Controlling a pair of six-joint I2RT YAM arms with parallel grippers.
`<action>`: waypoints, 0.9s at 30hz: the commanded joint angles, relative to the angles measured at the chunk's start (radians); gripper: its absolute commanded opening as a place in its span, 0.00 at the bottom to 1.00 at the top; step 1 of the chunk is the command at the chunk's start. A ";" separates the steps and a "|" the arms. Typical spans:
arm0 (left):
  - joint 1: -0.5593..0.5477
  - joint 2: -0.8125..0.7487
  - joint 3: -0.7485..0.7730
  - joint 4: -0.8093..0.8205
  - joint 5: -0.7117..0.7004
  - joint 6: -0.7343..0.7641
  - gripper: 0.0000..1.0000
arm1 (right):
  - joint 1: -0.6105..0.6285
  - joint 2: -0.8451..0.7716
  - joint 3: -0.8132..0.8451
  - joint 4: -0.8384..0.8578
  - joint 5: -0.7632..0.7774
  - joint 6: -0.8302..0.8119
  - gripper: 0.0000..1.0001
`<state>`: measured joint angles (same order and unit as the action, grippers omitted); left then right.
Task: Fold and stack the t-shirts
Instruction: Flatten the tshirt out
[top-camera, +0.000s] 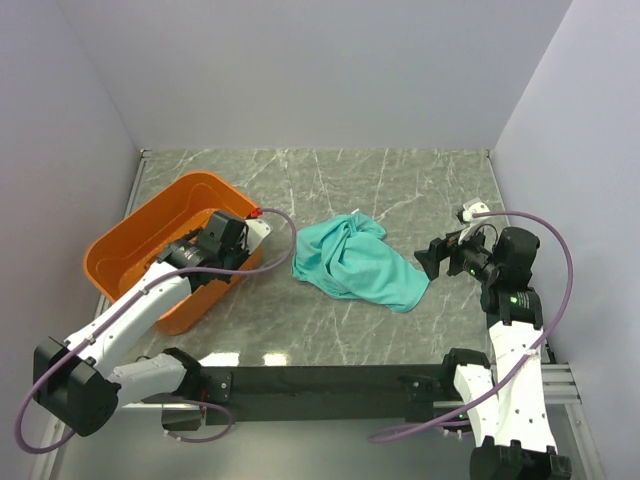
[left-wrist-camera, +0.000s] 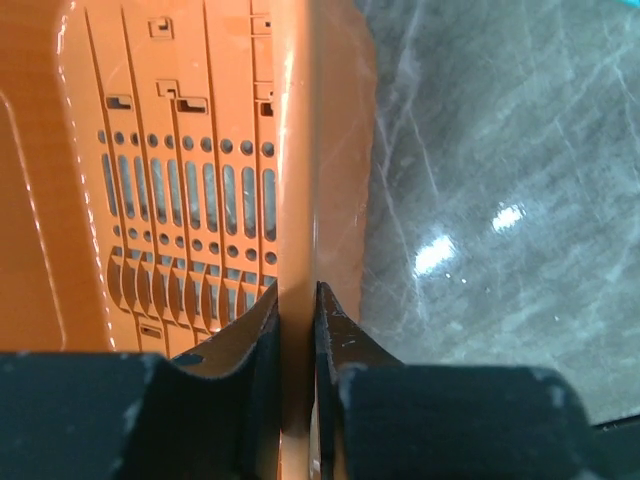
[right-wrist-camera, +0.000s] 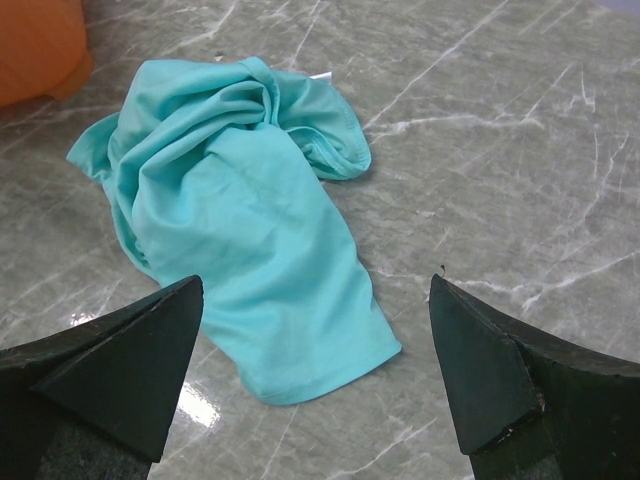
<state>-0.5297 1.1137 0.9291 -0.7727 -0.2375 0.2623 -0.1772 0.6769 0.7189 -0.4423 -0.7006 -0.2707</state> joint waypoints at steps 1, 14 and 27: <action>0.036 0.003 0.008 0.146 -0.045 0.058 0.01 | -0.007 -0.010 0.020 0.016 -0.020 -0.005 1.00; 0.324 0.541 0.566 0.333 -0.026 0.059 0.00 | -0.007 -0.016 0.021 0.013 -0.031 -0.009 1.00; 0.432 0.929 1.039 0.131 -0.114 -0.184 0.01 | -0.007 -0.004 0.024 0.008 -0.039 -0.012 1.00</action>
<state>-0.0944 2.0506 1.9053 -0.6205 -0.3096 0.1329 -0.1776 0.6754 0.7189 -0.4427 -0.7265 -0.2718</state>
